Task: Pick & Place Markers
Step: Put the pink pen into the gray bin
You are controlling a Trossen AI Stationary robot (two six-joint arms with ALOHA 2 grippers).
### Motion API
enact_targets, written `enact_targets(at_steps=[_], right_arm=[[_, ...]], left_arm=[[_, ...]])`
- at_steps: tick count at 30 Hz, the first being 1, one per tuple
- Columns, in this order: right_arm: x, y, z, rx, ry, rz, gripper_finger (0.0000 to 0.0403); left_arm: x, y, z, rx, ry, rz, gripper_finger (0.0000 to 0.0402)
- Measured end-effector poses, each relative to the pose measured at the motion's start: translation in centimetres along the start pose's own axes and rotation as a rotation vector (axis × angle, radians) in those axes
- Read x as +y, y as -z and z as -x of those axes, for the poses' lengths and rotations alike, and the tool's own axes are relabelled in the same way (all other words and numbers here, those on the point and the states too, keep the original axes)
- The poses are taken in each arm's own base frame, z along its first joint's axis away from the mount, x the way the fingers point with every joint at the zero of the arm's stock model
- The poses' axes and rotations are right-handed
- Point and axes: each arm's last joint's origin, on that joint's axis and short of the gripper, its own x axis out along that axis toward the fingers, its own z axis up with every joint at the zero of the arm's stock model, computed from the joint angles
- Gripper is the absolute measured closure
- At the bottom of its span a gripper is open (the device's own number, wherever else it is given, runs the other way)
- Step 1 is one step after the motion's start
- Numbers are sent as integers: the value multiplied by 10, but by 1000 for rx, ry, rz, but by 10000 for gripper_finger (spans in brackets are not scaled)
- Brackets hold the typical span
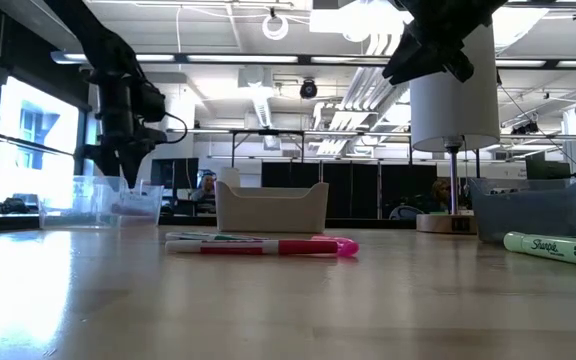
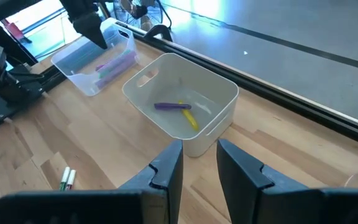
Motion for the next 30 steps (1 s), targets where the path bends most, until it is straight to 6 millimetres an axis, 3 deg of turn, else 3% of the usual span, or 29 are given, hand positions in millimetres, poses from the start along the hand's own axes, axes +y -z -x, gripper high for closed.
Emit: enact_targets(at_steps=[6,11,16,19,25,30], right_arm=[[0,0,0,2,-3,2,316],[0,0,0,5,-7,4,316],[0,0,0,-3,6,4,315],[0,0,0,0,2,4,315],[0,0,0,3,-4,4,316],[1,1,0,33,-49,5,316]], left_arm=[[-1,-1,4,-16,5,14,244],[-22,6,42,-177,45,-27,295],[-67,32,79,-319,91,-161,388],[-99,52,89,-368,161,-229,388],[-165,102,87,-401,200,-406,399],[-216,150,73,-371,276,-607,400]])
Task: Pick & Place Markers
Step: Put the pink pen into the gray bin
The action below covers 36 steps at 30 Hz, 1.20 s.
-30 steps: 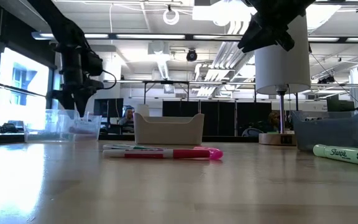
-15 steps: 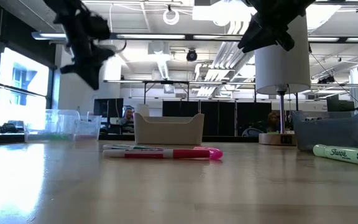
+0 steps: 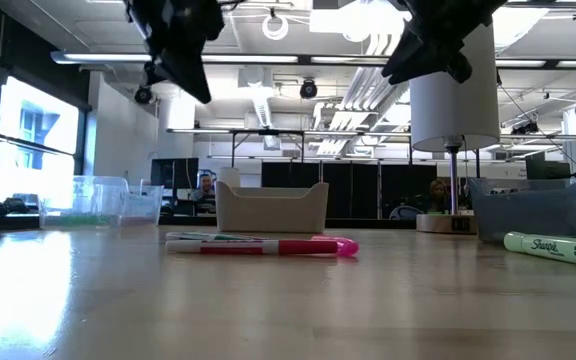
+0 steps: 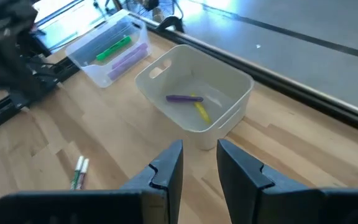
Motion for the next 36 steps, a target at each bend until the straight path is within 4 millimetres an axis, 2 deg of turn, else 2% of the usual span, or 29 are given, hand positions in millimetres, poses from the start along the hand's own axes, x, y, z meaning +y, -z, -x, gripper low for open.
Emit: enact_targets(at_steps=[3,6,10,12,14,17,24,29,36], right_arm=[[1,0,-1,9,-11,22,316],[1,1,-1,16,-12,29,325],[2,3,-2,46,-45,39,371],[4,5,-3,64,-63,39,394],[8,8,-2,65,-64,33,394],[18,16,-3,75,-61,31,399],[58,24,-22,186,-59,24,402],[95,18,-52,316,26,53,402],[129,29,-101,571,221,14,402]], left_arm=[[-25,17,-6,89,68,-121,401],[-48,29,-24,148,95,-245,401],[-66,46,-46,182,84,-400,401],[-66,59,-56,194,97,-423,401],[-66,72,-69,157,169,-417,401],[-52,97,-73,116,235,-396,401],[-18,135,-53,-8,340,-378,401],[-1,136,-25,-140,356,-397,401],[18,134,14,-289,396,-406,401]])
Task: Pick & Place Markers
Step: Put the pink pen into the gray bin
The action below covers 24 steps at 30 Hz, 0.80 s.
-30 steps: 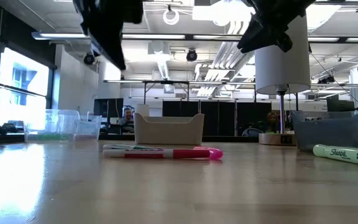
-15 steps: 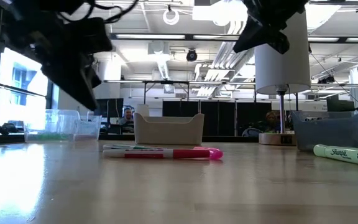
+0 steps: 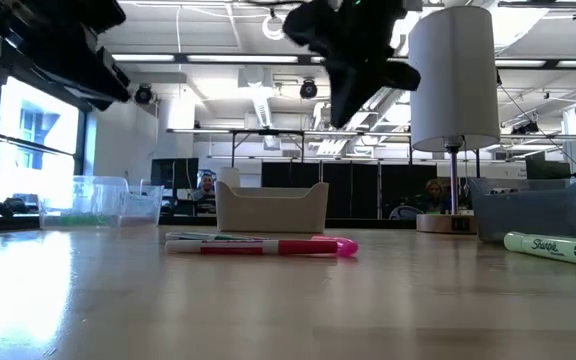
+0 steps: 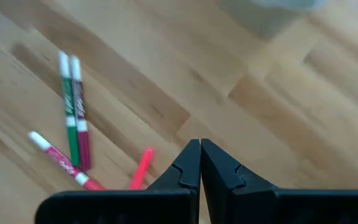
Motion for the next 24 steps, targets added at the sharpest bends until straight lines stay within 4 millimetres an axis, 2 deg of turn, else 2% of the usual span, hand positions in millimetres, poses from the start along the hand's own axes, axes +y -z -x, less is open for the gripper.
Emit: enact_targets(at_steps=[5,11,17,24], right_arm=[[25,6,-30,101,82,-16,383],[44,19,-59,185,82,-22,323],[49,30,-68,202,94,-71,275],[53,31,-67,181,67,-74,266]], left_arm=[[4,4,22,-18,17,6,401],[7,9,41,-33,47,33,401],[9,13,50,-41,63,36,401],[9,15,51,-24,64,34,401]])
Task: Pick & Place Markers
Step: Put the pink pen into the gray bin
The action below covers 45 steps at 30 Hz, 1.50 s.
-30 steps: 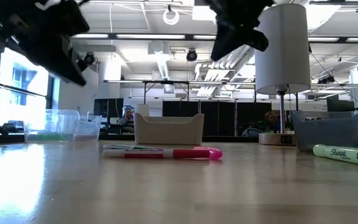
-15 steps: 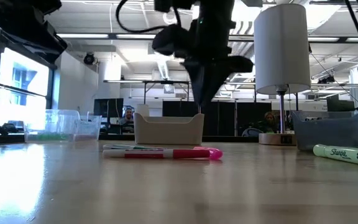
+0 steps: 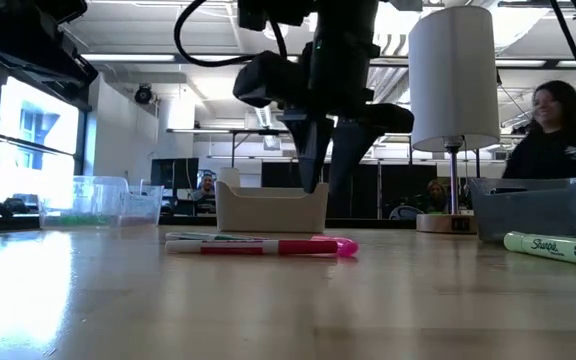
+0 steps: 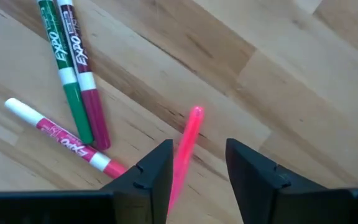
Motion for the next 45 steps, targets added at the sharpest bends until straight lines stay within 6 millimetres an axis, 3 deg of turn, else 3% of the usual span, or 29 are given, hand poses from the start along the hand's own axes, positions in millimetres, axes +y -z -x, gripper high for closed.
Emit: enact_targets(at_steps=[13,16,21,26,31,37,40,45], right_arm=[[10,14,-51,103,63,-32,270],[11,15,-56,118,69,-32,298],[11,15,-57,101,76,10,379],[13,14,-58,108,46,32,374],[11,15,-43,55,44,66,380],[-1,7,15,-76,-8,92,380],[-23,7,28,-124,-21,83,380],[-68,3,45,-276,-186,2,380]], left_arm=[[-2,1,0,19,62,5,401],[-2,1,0,19,69,13,401],[-2,0,0,19,69,30,401],[-2,0,0,19,69,53,401],[-2,0,0,19,69,57,401],[-2,0,0,17,69,57,401],[-2,-1,0,6,69,57,401],[-3,-3,0,-22,66,57,401]])
